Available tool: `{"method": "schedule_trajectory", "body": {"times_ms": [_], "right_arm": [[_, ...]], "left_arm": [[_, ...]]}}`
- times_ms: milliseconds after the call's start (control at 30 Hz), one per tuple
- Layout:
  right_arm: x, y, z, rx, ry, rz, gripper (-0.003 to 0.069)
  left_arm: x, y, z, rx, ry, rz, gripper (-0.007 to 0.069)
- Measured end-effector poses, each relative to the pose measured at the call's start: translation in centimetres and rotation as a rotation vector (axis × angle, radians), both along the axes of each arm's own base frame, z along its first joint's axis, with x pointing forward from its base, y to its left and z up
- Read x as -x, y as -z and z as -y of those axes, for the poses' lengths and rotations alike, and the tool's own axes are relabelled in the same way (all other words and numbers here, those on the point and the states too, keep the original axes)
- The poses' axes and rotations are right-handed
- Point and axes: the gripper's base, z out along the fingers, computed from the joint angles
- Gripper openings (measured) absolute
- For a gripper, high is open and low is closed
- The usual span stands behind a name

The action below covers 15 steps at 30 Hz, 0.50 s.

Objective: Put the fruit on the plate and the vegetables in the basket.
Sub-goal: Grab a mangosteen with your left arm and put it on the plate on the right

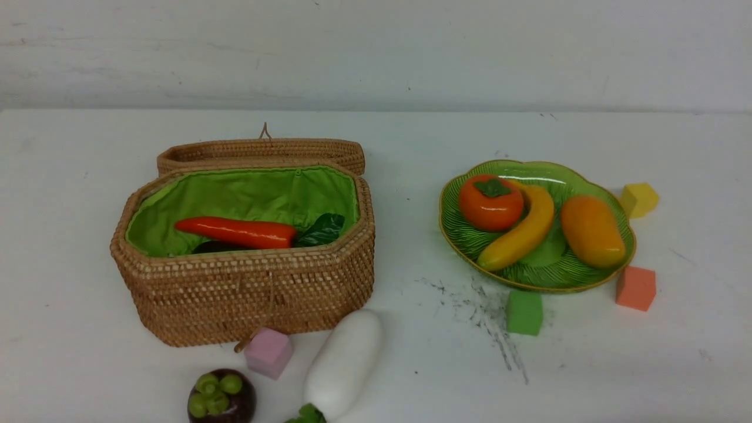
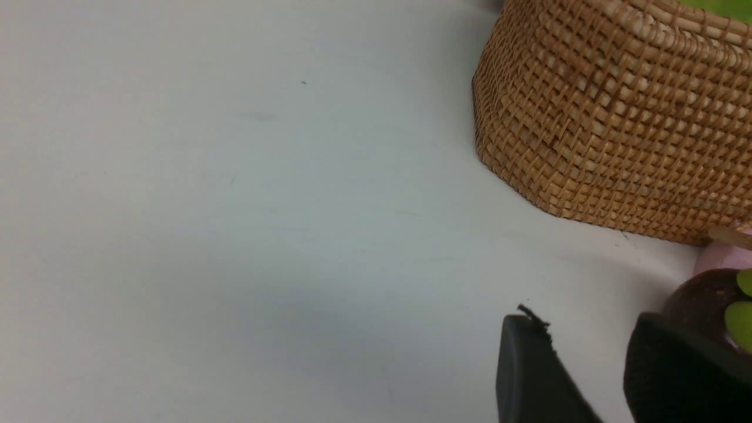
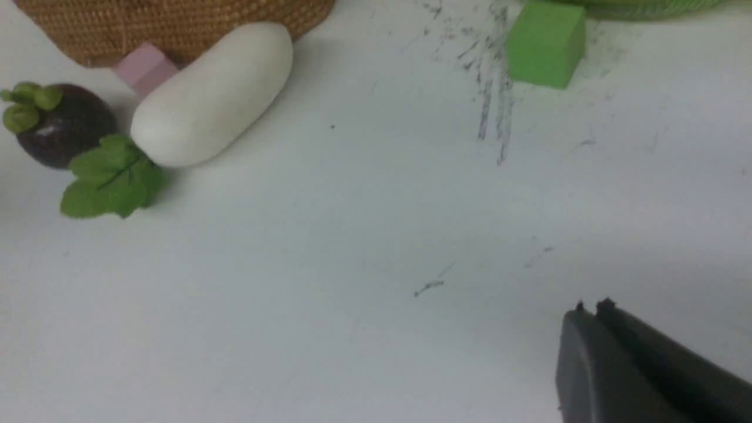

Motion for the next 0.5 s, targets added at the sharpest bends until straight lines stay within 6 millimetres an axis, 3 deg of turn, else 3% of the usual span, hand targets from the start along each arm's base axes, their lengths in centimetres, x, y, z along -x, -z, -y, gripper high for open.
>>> {"method": "schedule_trajectory", "body": {"times_ms": [500], "right_arm": [[0.31,0.24,-0.10,0.003,-0.014,0.008,0.0018]], "left_arm": [[0.00,0.00,0.00,0.000,0.000,0.000,0.0239]]}}
